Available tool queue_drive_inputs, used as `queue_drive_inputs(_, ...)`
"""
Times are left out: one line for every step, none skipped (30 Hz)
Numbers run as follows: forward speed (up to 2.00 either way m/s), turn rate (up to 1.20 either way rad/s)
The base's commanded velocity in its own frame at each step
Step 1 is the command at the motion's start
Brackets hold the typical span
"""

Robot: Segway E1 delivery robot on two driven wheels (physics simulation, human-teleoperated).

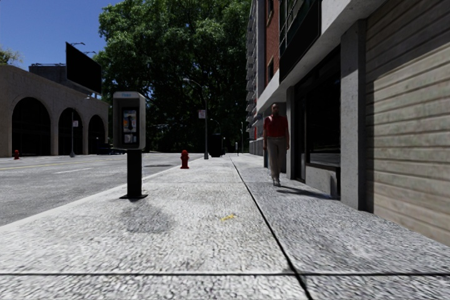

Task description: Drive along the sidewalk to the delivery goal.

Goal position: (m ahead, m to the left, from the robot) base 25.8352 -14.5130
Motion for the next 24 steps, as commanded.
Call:
queue_drive_inputs(2.00,0.00)
queue_drive_inputs(2.00,0.00)
queue_drive_inputs(2.00,0.00)
queue_drive_inputs(2.00,0.00)
queue_drive_inputs(2.00,0.00)
queue_drive_inputs(2.00,0.00)
queue_drive_inputs(2.00,0.00)
queue_drive_inputs(2.00,0.00)
queue_drive_inputs(2.00,0.00)
queue_drive_inputs(2.00,0.00)
queue_drive_inputs(2.00,0.00)
queue_drive_inputs(2.00,0.00)
queue_drive_inputs(2.00,0.00)
queue_drive_inputs(2.00,0.00)
queue_drive_inputs(2.00,0.00)
queue_drive_inputs(2.00,0.00)
queue_drive_inputs(2.00,0.00)
queue_drive_inputs(2.00,0.00)
queue_drive_inputs(2.00,0.00)
queue_drive_inputs(2.00,0.00)
queue_drive_inputs(2.00,0.00)
queue_drive_inputs(2.00,0.00)
queue_drive_inputs(2.00,0.00)
queue_drive_inputs(2.00,0.00)
